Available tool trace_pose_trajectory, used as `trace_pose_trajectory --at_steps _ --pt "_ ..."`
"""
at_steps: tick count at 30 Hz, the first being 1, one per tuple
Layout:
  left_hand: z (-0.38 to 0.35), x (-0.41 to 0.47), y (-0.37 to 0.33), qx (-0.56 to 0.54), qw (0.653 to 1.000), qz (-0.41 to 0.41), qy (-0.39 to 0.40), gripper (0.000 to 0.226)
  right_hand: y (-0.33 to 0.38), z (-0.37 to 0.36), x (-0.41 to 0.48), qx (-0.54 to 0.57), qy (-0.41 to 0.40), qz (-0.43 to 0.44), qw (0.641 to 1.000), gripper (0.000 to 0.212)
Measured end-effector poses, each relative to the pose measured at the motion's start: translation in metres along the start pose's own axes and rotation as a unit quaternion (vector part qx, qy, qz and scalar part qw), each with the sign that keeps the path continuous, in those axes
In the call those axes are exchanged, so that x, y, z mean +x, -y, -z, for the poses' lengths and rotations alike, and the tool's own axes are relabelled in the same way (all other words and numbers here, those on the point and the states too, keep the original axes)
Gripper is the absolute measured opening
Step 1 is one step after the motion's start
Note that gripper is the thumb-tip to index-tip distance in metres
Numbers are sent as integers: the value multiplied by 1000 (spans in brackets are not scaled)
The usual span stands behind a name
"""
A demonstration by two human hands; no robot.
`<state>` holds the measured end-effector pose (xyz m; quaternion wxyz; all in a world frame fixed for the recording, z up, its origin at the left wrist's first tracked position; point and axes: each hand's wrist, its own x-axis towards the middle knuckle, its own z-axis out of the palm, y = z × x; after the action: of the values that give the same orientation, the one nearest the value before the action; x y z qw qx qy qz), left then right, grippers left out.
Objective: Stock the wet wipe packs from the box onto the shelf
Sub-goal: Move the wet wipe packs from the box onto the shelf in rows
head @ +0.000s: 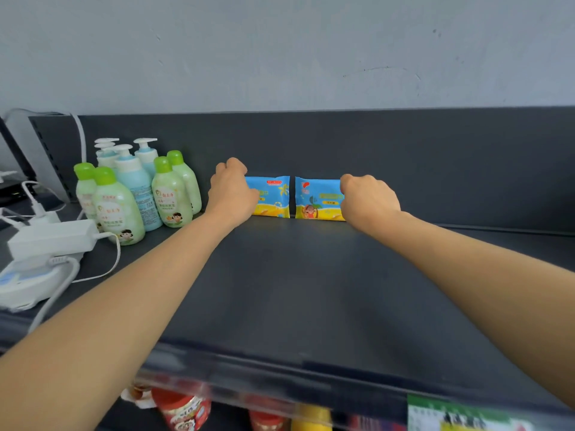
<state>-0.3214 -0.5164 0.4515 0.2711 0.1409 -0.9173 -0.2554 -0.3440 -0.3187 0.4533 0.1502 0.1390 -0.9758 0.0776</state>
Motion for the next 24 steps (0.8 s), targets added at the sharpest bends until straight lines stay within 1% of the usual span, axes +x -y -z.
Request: trace_pose_trajectory --at_steps 4,7,11,14,16,18,21,24 --pt "11 -53 -43 -45 995 -87 34 28 -13 16 -36 4 -7 18 1000 33" --pt "12 -101 -79 -65 981 -171 68 22 -37 29 -74 -4 -22 24 999 29" --pt "3 -176 -133 -54 954 -265 128 21 -94 52 -147 -7 -36 11 999 23" --pt "-14 -240 -176 -52 929 -319 179 24 -143 66 -216 -14 -34 -10 999 25" --pt "-30 -287 -202 -51 912 -341 224 25 -175 74 -266 -16 -37 -35 999 25" --pt "-49 -335 -226 -51 895 -347 278 24 -206 78 -316 -23 -32 -57 998 24" --pt "-81 -405 -254 -47 864 -343 367 18 -252 72 -386 -24 5 -88 996 21" --pt "-117 -465 -267 -18 836 -312 451 18 -290 50 -439 -21 62 -105 992 19"
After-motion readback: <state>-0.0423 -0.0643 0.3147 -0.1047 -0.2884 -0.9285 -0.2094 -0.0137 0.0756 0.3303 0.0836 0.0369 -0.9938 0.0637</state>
